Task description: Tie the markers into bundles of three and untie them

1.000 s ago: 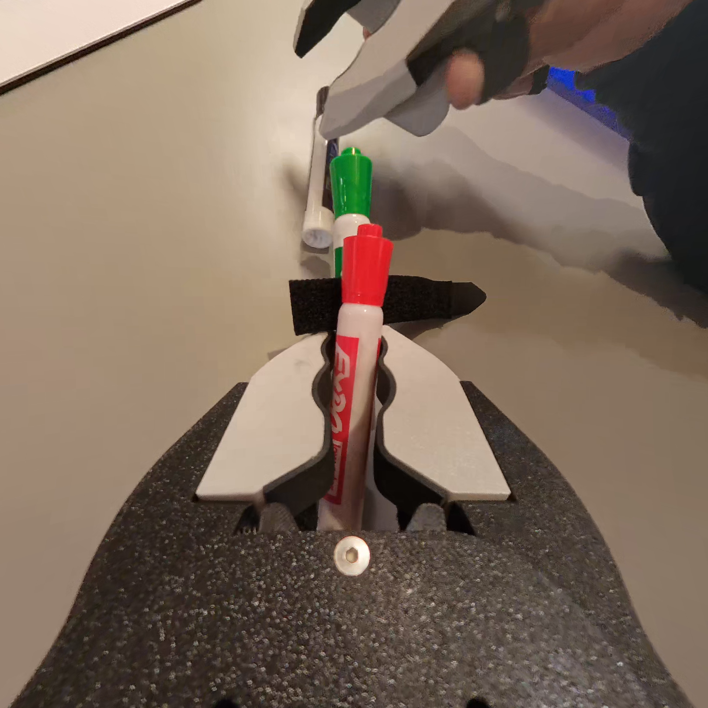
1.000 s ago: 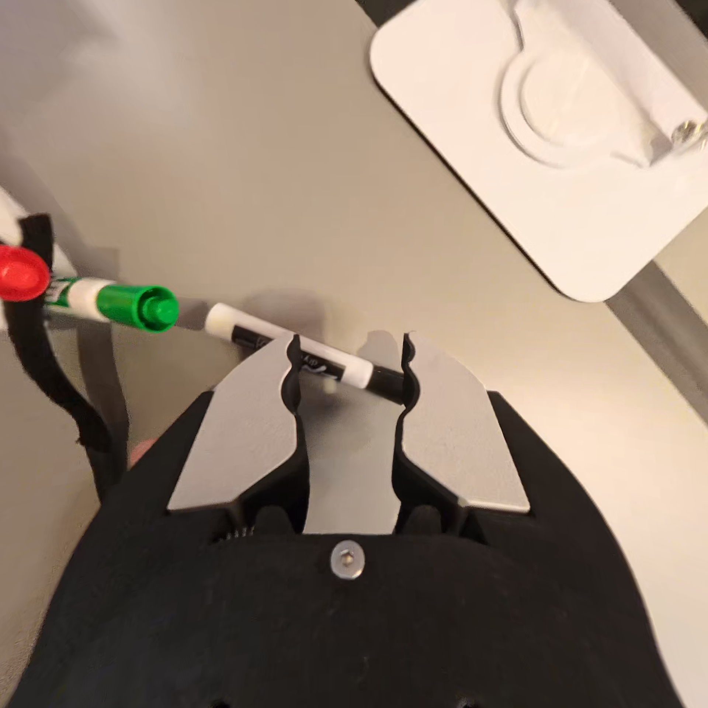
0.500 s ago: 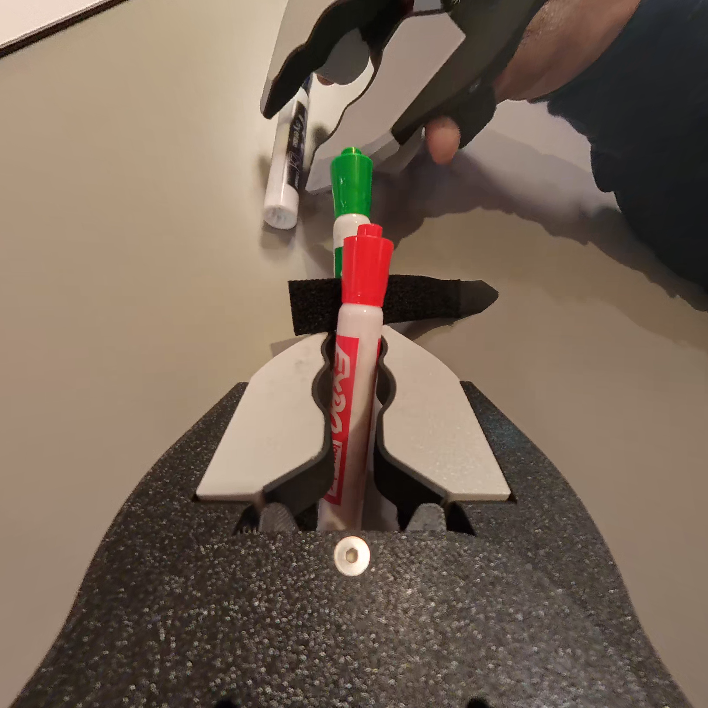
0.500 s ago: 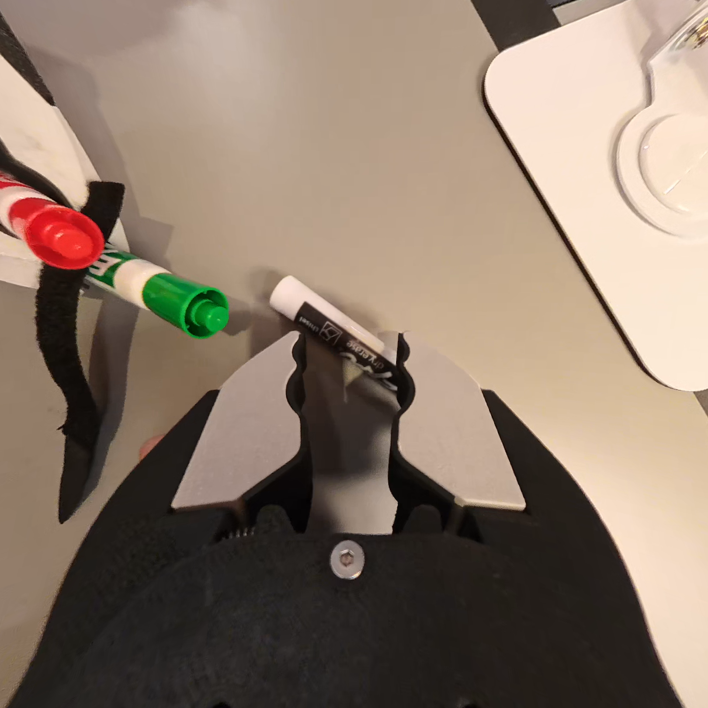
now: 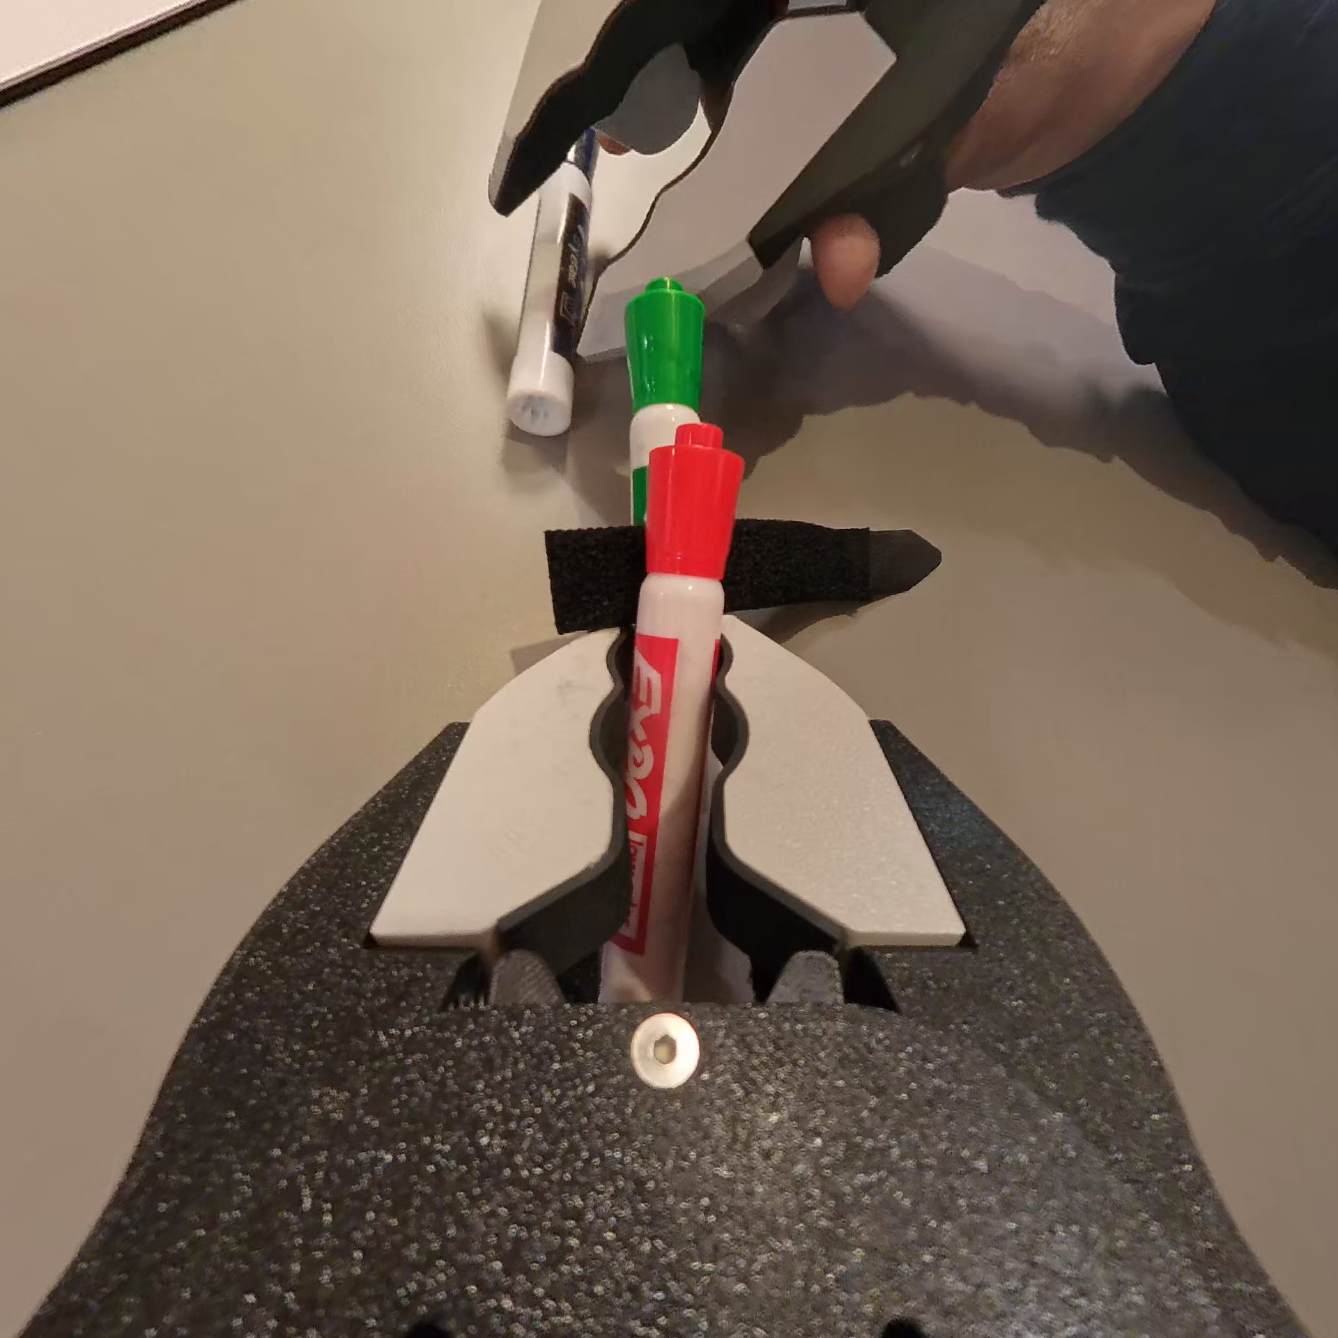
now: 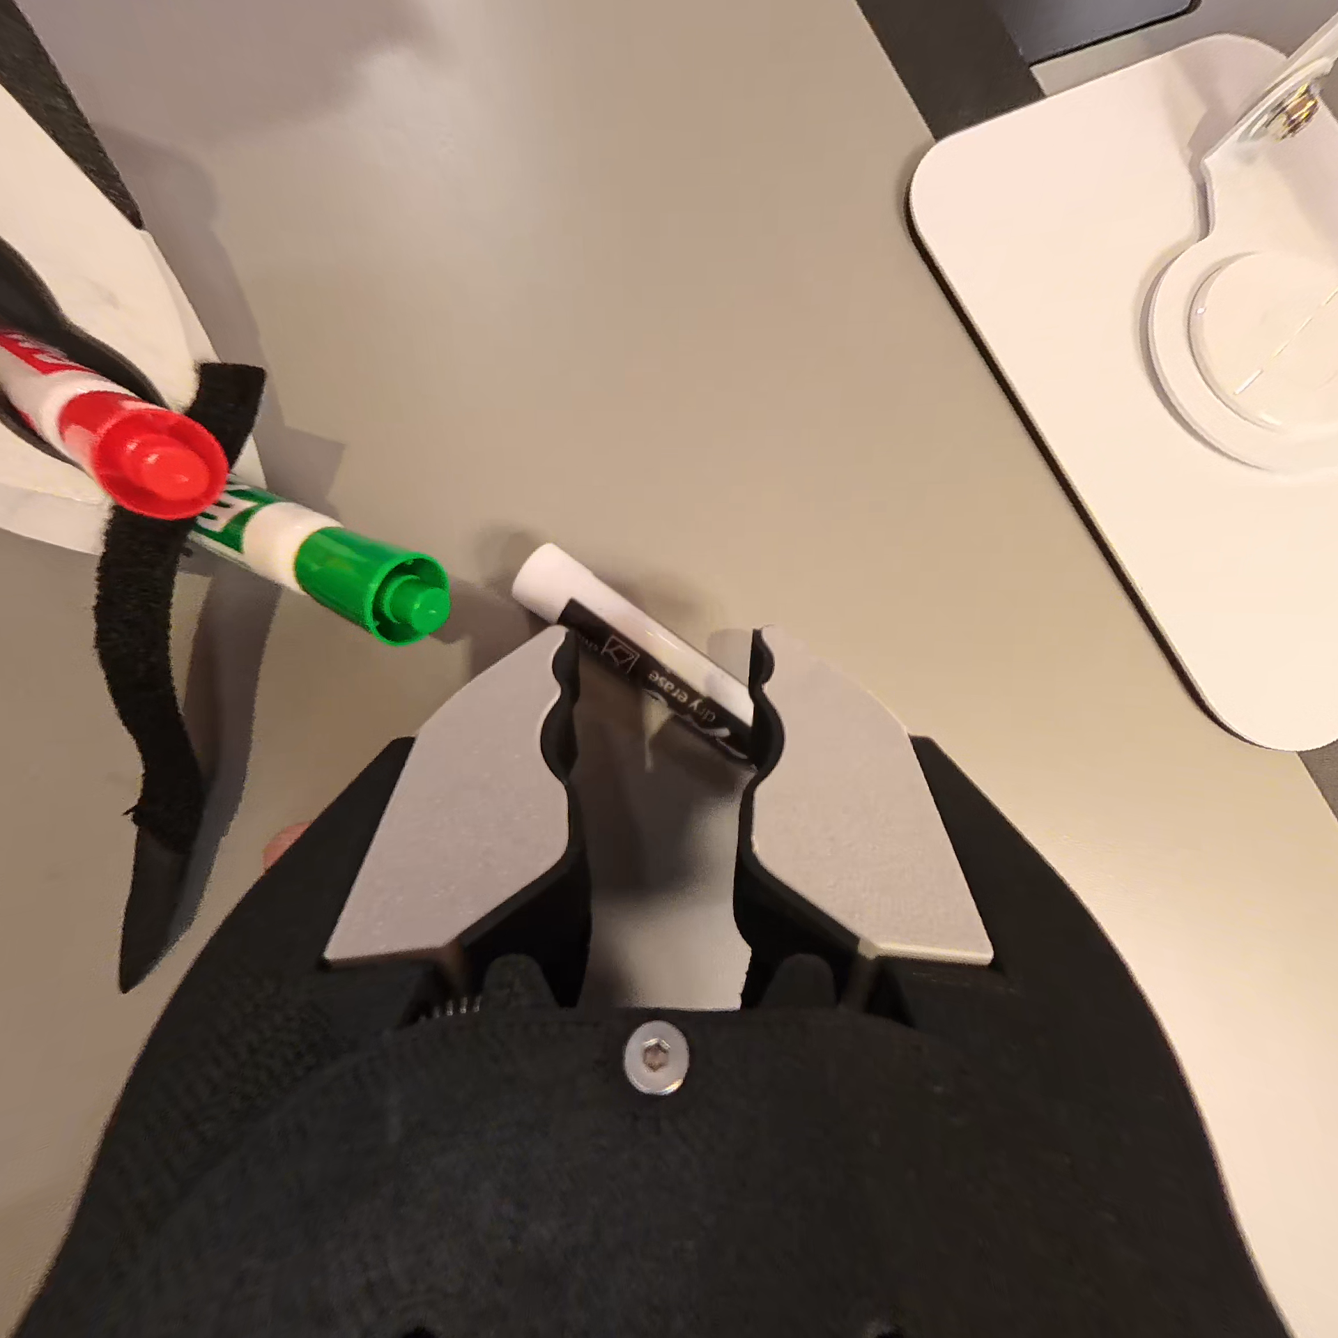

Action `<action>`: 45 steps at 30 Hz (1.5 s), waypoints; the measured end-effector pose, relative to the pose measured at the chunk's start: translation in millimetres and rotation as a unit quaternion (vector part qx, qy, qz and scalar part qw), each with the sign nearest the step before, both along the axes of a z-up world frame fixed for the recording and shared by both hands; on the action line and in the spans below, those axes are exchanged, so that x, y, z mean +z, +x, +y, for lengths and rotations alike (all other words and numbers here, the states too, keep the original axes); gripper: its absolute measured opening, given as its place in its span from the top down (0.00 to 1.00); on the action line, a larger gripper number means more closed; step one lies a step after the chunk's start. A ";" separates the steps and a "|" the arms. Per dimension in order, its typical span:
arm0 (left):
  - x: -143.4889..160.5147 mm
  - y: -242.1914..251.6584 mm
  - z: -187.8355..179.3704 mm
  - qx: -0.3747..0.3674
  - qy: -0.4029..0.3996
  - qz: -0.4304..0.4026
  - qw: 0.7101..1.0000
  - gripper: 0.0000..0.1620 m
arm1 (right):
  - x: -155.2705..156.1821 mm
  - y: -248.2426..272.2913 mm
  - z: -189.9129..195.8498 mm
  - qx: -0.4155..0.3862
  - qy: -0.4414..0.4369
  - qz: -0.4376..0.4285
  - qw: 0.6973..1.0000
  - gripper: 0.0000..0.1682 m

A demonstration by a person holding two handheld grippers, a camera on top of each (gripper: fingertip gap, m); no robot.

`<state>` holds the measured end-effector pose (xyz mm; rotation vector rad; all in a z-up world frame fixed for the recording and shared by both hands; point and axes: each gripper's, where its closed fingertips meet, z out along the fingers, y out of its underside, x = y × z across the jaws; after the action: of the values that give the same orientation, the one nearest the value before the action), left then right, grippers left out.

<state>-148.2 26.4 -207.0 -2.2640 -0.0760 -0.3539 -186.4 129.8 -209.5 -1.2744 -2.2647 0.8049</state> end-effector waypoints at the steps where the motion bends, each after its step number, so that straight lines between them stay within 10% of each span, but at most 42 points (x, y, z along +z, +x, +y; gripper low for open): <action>1: 0.0 0.3 0.0 -0.001 0.000 0.000 1.000 0.88 | 1.6 0.4 -0.7 0.001 -0.002 0.002 1.000 0.73; 17: 9.1 17.6 1.6 -0.028 0.007 -0.013 0.999 0.88 | 45.0 92.3 -40.3 0.054 -0.199 0.129 0.970 0.72; 29: 1.2 55.3 9.2 -0.075 -0.009 -0.032 0.997 0.88 | 60.8 106.7 -29.1 -0.006 -0.195 0.200 0.960 0.75; 45: 5.0 89.3 11.1 -0.123 -0.012 0.001 0.992 0.88 | 92.1 112.9 -28.3 0.145 -0.187 0.333 0.913 0.79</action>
<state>-58.9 37.5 -202.0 -2.3029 0.2042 -0.4820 -73.5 101.5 -117.4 -0.6351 -1.7903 1.5644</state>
